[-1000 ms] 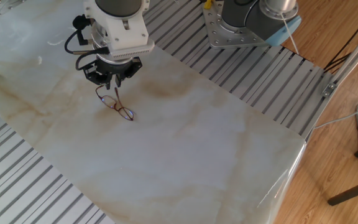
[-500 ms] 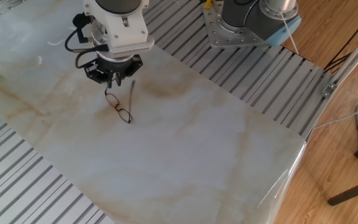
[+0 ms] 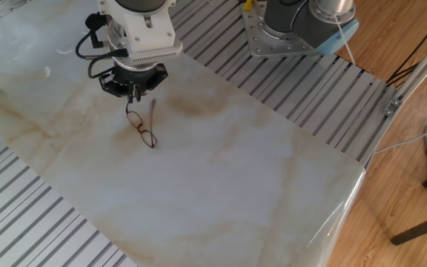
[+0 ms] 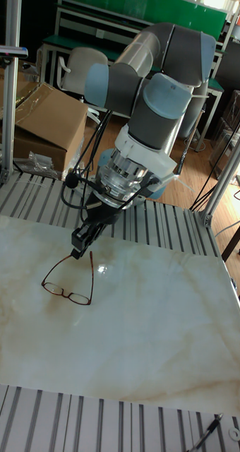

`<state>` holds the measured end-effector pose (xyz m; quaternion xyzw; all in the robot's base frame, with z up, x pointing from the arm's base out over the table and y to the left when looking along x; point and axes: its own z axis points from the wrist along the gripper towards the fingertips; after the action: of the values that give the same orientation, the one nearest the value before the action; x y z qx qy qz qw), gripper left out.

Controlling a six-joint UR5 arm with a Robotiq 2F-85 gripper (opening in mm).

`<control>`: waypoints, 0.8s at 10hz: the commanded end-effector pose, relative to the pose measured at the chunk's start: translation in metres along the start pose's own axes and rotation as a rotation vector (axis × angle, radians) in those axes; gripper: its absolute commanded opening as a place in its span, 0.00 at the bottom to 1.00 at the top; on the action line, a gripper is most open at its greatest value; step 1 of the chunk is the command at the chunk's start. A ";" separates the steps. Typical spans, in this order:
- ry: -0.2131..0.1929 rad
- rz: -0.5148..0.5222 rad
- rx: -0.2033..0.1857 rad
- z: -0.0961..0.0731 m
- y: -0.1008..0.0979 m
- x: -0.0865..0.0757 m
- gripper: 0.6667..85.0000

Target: Unfold the leg of the glasses (with one hand)

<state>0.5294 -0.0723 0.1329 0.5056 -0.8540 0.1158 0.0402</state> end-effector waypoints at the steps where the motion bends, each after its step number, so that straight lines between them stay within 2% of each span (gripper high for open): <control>1: -0.038 0.010 0.000 0.006 -0.003 -0.007 0.19; 4: -0.090 0.032 -0.026 0.020 0.001 -0.021 0.19; 6: -0.097 0.040 -0.034 0.023 0.003 -0.020 0.19; 8: -0.115 0.056 -0.064 0.025 0.012 -0.017 0.19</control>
<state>0.5335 -0.0622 0.1077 0.4947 -0.8653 0.0803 0.0118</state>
